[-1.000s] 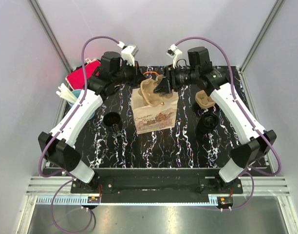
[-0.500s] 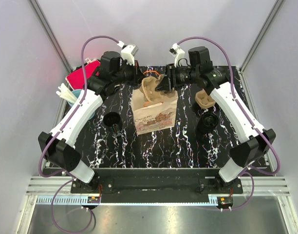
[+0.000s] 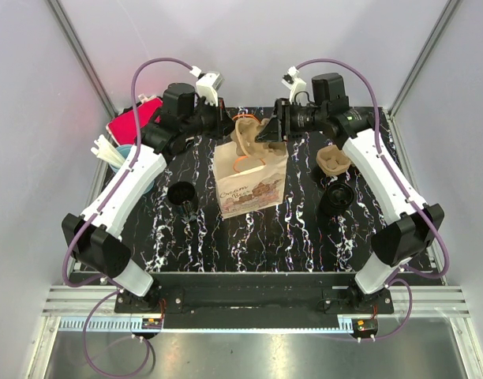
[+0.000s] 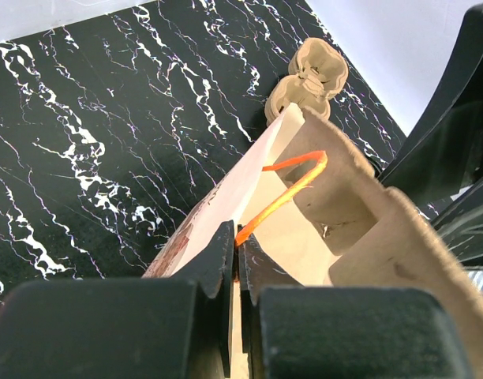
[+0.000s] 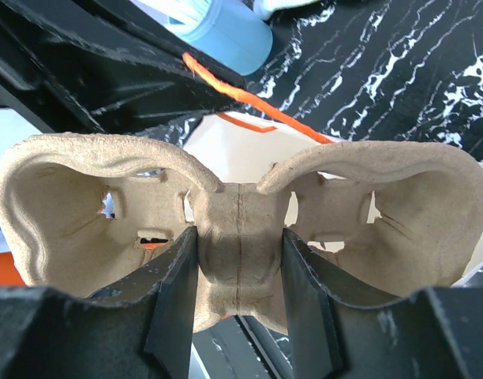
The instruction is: Pack the takeout coffee
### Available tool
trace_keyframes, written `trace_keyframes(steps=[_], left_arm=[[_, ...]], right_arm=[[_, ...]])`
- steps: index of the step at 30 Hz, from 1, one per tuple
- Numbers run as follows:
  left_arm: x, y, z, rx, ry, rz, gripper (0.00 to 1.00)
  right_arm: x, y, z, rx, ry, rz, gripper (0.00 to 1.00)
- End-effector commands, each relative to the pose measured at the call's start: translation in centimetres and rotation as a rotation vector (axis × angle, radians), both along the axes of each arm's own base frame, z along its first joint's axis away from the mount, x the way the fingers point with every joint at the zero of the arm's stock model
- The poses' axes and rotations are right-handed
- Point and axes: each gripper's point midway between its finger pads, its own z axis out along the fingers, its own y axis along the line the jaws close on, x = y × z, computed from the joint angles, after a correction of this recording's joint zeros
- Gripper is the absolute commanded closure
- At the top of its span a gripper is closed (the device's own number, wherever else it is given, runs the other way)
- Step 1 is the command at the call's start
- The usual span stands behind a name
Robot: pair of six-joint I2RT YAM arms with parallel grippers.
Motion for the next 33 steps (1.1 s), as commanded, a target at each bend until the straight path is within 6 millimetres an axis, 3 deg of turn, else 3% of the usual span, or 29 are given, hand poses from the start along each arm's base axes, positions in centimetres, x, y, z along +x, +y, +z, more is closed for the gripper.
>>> trace_keyframes(steps=[1,9,19,33], left_arm=[[-0.1,0.2,3.4,-0.052,-0.092,0.005,1.0],[0.0,0.3,3.5,-0.052,-0.095,0.015,1.0],[0.0,0.4,3.4,-0.049,-0.093,0.02,1.0],[0.4,0.7,4.3,-0.052,-0.095,0.057,1.0]], right_arm=[[-1.0,0.3,2.9,0.101,-0.027,0.058,0.58],[-0.7,0.4,2.0,0.096,-0.001,0.053,0.58],[-0.5,0.2,2.8,0.129,0.023,0.046,0.57],[1.7,-0.8,0.0,0.018,0.024,-0.076,0.58]])
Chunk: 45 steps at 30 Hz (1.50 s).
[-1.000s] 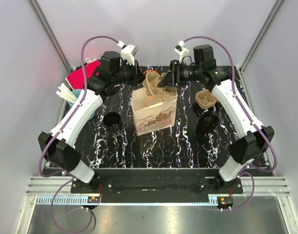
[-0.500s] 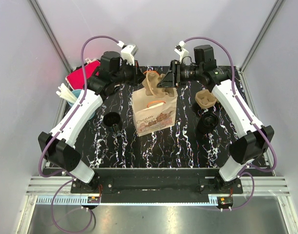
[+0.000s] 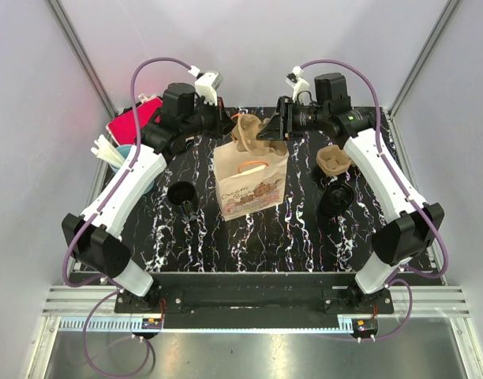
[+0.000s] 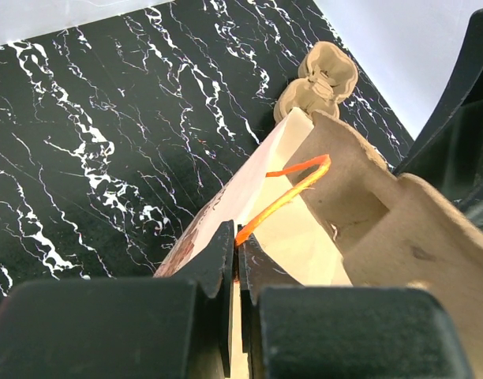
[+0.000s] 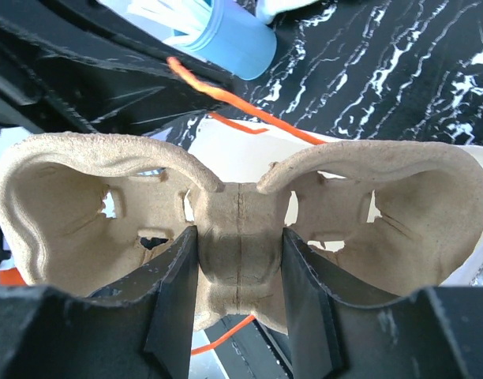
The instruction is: Pack the takeout coffee
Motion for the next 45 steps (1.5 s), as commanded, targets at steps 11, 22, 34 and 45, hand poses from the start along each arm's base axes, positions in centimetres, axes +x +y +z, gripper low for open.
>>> trace_keyframes(steps=[11,22,34,45], left_arm=[[0.1,0.1,4.3,-0.064,-0.083,0.023,1.0],[0.2,0.2,4.6,-0.058,-0.097,0.021,1.0],[0.0,0.0,4.3,-0.056,-0.091,0.017,1.0],[0.1,0.3,4.4,-0.043,-0.103,0.042,1.0]], right_arm=[[1.2,0.2,-3.1,-0.207,-0.071,-0.087,0.58],[0.1,0.0,-4.4,-0.354,-0.119,-0.063,0.57],[0.6,0.3,-5.8,-0.513,-0.156,-0.099,0.57],[0.3,0.3,-6.9,-0.631,-0.194,-0.107,0.57]])
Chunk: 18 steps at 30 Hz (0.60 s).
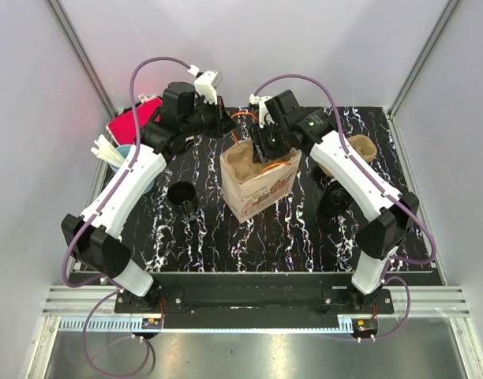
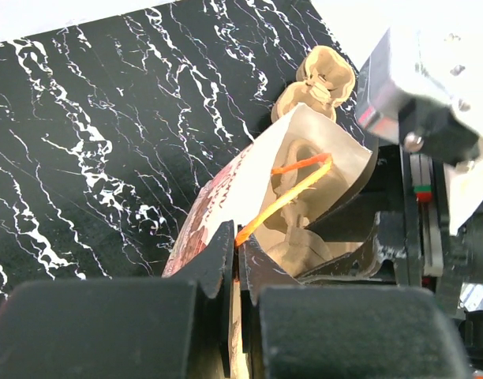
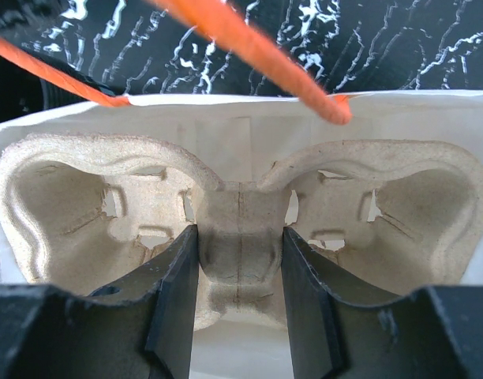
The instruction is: Pack the takeout coffee
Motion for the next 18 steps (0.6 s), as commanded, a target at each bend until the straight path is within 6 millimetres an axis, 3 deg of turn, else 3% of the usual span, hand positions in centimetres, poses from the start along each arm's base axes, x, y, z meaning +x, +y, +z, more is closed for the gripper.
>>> trace_keyframes(steps=[1,10,18], left_arm=[[0.2,0.4,3.9,-0.027,-0.115,0.033,1.0],[0.2,0.2,4.2,-0.018,-0.132,0.035,1.0],[-1.1,-1.1,5.5,-0.036,-0.156,-0.031,1.0]], right_arm=[[0.6,-0.3,1.2,-0.047,-0.071,-0.008,0.56],[0.1,-0.6,-0.2,-0.121,-0.033,0.017,0.56],[0.0,-1.2,0.3,-0.135,-0.054,0.001,0.56]])
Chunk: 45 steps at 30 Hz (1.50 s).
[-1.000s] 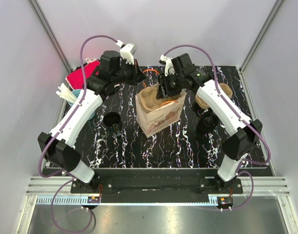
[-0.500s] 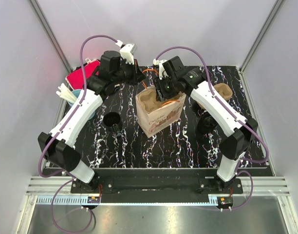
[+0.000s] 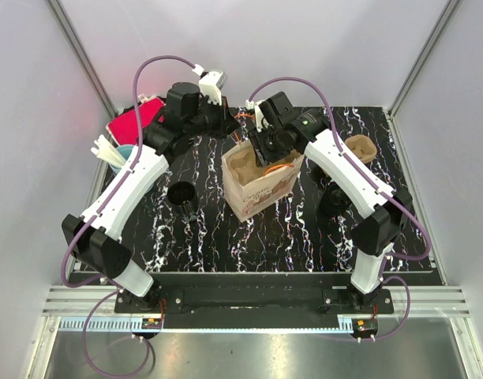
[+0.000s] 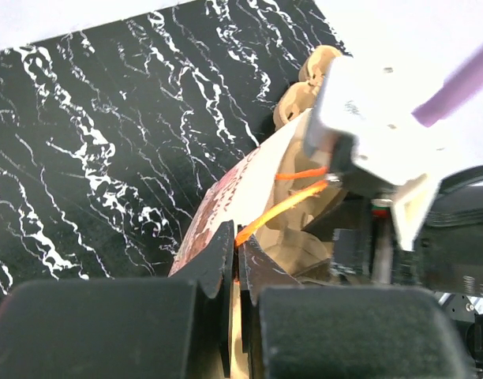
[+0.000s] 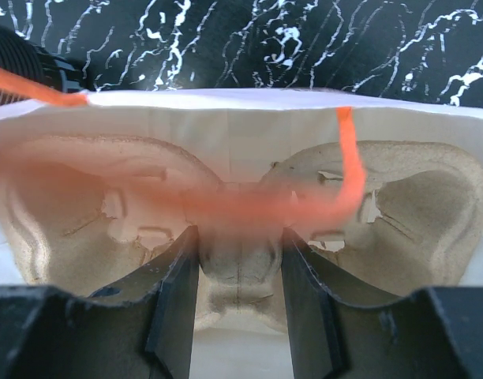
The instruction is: Pack the takeout coffee
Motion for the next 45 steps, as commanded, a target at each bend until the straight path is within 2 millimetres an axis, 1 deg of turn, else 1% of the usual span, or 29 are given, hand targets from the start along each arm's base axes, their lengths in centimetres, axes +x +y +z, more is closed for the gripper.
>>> trace_keyframes(steps=[1,3,6,8,15,23,28,35,39,45], left_arm=[[-1.0,-0.5,5.5,-0.062,-0.137,-0.041,1.0],[-1.4,-0.7,6.2,-0.073,-0.149,-0.058,1.0],[-1.9,-0.9,6.7,-0.079,-0.154,-0.074,1.0],[-2.1,-1.1,6.8,-0.082,-0.154,-0.086,1.0],[-2.9,-1.7,6.0,-0.082,-0.133,-0.108,1.0],[-2.4,-1.6,5.0,-0.07,-0.116,-0.087,1.0],[-1.5,-0.8,4.3,-0.046,-0.111,-0.026,1.0],[-0.5,-0.4,2.9,-0.041,-0.077,0.006,1.0],[-0.2,-0.2,2.6,-0.05,-0.067,0.012,1.0],[0.3,0.4,2.5,-0.057,-0.059,0.026,1.0]], right_arm=[[0.2,-0.4,1.9,-0.008,-0.069,-0.003,0.55],[0.2,-0.5,2.0,-0.01,-0.073,-0.003,0.55],[0.2,-0.6,1.7,-0.019,-0.07,-0.004,0.55],[0.2,-0.6,1.6,-0.021,-0.069,-0.007,0.55],[0.8,-0.6,1.2,-0.032,-0.076,-0.021,0.55],[1.2,-0.7,1.4,-0.038,-0.097,-0.029,0.5],[1.2,-0.1,1.7,-0.011,-0.098,-0.011,0.49],[1.5,1.0,0.7,0.007,-0.075,0.014,0.48],[1.8,1.3,0.3,0.008,-0.075,0.019,0.47],[2.1,1.4,-0.8,-0.011,-0.064,0.015,0.44]])
